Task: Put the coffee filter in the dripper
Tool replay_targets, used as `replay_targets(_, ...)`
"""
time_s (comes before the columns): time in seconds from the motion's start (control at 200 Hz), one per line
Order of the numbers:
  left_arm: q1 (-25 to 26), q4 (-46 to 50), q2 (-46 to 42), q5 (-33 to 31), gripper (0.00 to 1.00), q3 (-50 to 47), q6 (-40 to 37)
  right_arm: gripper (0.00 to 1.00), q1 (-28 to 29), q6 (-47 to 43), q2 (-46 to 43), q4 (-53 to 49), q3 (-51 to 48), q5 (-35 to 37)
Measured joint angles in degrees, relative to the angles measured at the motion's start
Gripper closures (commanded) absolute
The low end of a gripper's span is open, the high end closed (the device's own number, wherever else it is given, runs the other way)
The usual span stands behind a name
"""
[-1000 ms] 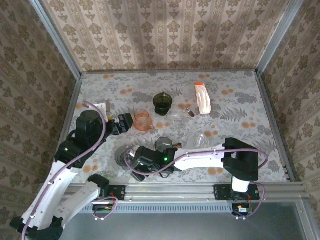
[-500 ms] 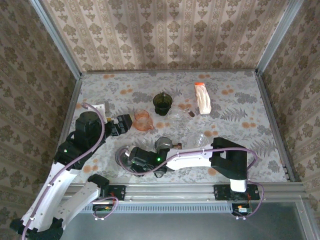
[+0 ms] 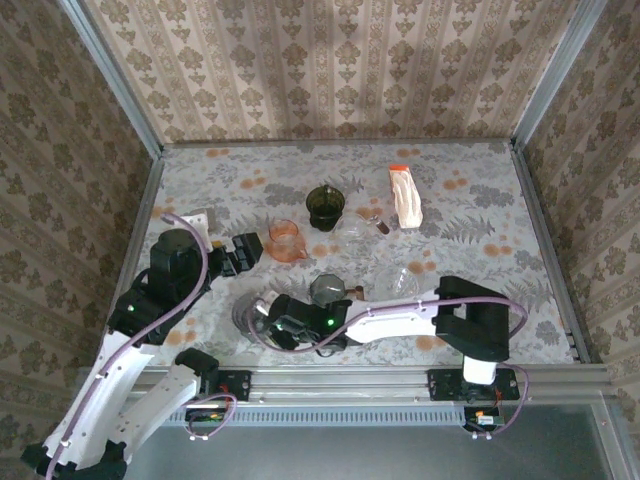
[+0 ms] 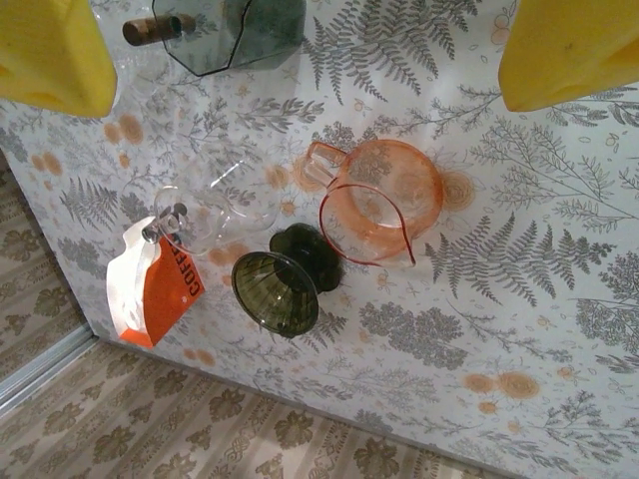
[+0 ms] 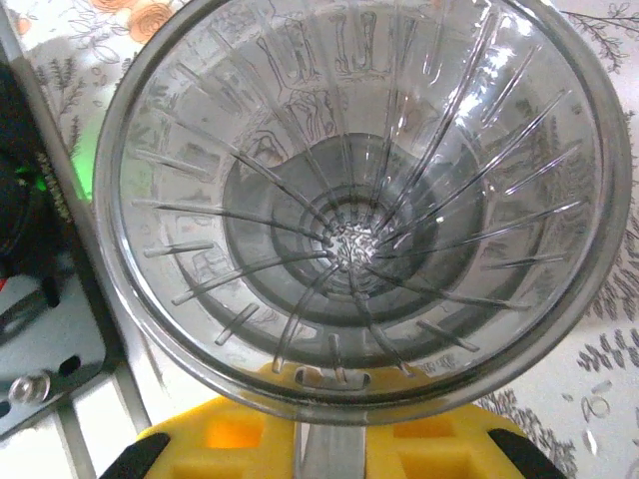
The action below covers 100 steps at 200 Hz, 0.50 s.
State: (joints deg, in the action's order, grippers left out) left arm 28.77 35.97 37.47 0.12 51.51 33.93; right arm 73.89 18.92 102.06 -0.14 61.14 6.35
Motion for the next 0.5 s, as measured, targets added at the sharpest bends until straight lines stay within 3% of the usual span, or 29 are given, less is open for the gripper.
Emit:
replay_targets(0.225, -0.9, -1.88, 0.11, -0.2, 0.0, 0.09, 0.35, 0.83, 0.0, -1.49, -11.78, -0.28, -4.81, 0.26)
replay_targets(0.5, -2.34, -3.74, 3.58, 0.39, 0.0, 2.95, 0.31, 0.84, -0.66, -2.47, -28.87, -7.98, -7.82, 6.62)
